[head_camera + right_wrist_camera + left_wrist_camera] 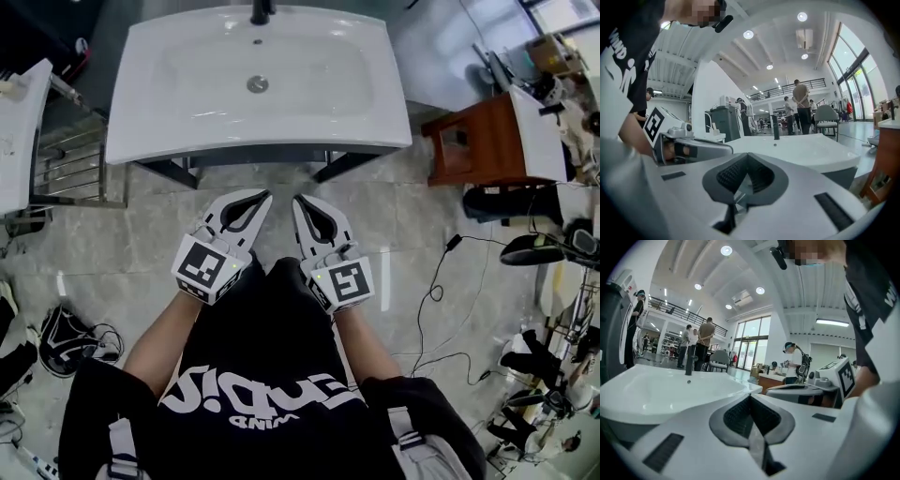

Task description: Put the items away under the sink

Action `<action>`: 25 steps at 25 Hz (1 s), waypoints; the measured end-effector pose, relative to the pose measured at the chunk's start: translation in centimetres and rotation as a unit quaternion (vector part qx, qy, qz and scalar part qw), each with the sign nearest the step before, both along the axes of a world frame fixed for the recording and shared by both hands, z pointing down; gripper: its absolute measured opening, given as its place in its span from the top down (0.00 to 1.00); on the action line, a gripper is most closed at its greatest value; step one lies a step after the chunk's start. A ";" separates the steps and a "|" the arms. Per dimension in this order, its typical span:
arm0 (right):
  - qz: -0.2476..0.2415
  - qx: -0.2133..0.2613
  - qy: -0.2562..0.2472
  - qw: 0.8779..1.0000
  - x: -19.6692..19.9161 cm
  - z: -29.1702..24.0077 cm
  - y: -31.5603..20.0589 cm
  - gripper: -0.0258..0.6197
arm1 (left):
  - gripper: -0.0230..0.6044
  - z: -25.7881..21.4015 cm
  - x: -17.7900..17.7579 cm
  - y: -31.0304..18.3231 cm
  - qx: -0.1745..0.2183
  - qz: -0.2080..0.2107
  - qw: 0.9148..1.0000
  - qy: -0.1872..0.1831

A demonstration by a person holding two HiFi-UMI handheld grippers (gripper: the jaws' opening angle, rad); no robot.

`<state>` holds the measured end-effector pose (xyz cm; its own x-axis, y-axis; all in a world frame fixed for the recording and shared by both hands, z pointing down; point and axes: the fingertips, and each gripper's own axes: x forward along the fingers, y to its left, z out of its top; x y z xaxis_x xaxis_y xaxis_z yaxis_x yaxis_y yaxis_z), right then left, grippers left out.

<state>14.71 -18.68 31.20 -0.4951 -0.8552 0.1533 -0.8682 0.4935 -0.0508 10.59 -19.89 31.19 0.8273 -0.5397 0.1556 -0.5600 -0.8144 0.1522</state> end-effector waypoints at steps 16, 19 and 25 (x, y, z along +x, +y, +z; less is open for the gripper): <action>-0.004 -0.037 -0.012 0.999 -3.0 -11.7 3.6 0.93 | 0.93 -14.9 -3.8 2.6 0.016 0.029 0.999 -0.008; -0.021 -0.023 -0.013 0.999 -2.9 -13.1 3.5 0.93 | 0.93 -15.8 -3.6 3.1 0.030 0.034 0.999 -0.012; -0.035 0.010 -0.013 0.999 -1.4 -15.6 3.7 0.93 | 0.93 -17.4 -3.3 4.0 0.055 0.042 0.998 -0.009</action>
